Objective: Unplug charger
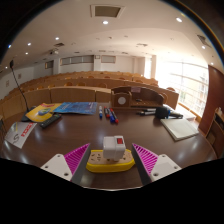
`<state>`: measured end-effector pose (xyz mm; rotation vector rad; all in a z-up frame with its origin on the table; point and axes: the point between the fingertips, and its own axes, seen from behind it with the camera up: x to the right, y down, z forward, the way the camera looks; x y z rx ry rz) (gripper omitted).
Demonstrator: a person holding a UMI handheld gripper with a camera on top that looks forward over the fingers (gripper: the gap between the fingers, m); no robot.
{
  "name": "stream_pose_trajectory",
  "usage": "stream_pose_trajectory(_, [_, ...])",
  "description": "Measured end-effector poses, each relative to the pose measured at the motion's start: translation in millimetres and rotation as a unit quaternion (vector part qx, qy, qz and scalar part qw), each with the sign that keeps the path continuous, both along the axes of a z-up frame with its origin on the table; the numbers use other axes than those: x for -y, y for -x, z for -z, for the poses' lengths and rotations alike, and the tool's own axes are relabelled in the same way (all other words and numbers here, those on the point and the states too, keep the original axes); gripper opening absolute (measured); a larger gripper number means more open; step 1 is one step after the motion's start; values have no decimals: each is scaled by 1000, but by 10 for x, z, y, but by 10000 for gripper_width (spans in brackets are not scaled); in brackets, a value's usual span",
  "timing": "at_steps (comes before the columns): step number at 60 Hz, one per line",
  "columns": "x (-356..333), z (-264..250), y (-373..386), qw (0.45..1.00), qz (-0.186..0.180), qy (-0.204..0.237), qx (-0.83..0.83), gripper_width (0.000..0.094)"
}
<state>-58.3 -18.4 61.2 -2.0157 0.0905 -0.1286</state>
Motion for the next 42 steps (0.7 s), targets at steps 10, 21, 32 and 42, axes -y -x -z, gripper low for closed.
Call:
stream_pose_trajectory(10, [-324, 170, -52, 1000, 0, 6, -4, 599])
stream_pose_trajectory(21, [-358, 187, -70, 1000, 2, 2, -21, 375])
stream_pose_trajectory(32, [-380, 170, -75, 999, 1, 0, -32, 256])
stream_pose_trajectory(42, [-348, 155, -71, 998, -6, 14, -55, 251])
